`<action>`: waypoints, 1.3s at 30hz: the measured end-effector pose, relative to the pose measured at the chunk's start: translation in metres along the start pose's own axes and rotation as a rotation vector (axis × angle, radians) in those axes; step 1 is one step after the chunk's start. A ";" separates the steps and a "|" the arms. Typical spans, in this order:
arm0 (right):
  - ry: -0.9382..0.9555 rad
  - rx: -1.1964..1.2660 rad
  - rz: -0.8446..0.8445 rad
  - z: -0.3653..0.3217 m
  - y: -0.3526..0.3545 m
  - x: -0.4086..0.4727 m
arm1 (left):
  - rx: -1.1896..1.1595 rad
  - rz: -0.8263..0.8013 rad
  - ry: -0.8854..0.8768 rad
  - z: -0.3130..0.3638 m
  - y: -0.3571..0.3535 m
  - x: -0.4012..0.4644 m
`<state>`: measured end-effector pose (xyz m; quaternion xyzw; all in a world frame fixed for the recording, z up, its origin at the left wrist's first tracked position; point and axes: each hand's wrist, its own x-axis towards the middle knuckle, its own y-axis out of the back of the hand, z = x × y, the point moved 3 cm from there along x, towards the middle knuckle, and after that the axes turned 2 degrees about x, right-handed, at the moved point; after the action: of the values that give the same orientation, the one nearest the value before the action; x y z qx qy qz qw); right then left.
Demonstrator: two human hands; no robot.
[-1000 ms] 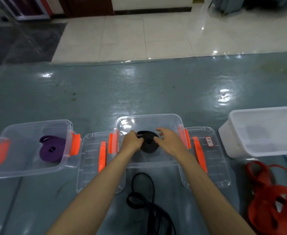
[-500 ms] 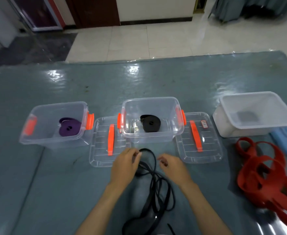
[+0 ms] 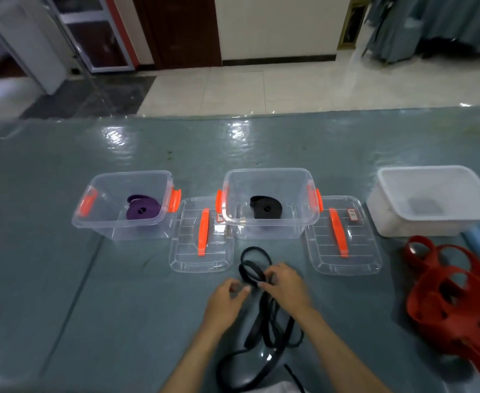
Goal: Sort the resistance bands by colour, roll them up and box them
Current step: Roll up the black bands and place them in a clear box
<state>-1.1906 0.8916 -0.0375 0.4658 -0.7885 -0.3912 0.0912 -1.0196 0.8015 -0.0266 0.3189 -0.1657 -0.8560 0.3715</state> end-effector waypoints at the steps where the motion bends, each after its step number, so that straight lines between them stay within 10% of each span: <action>1: 0.009 0.054 -0.008 -0.003 0.004 -0.003 | -0.118 -0.025 0.029 0.008 -0.004 -0.002; 9: 0.252 0.305 0.026 -0.031 0.034 -0.028 | -0.626 0.166 -0.052 0.059 0.001 -0.011; 22: 0.354 0.493 0.191 -0.097 0.111 -0.064 | 0.085 -0.065 -0.711 0.143 0.065 -0.064; 39: 0.338 0.793 0.277 -0.127 0.130 -0.077 | -0.389 0.145 -0.562 0.170 0.056 -0.077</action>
<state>-1.1693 0.9199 0.1567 0.4123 -0.9063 0.0386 0.0845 -1.0636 0.8291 0.1607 -0.0187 -0.1173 -0.8974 0.4249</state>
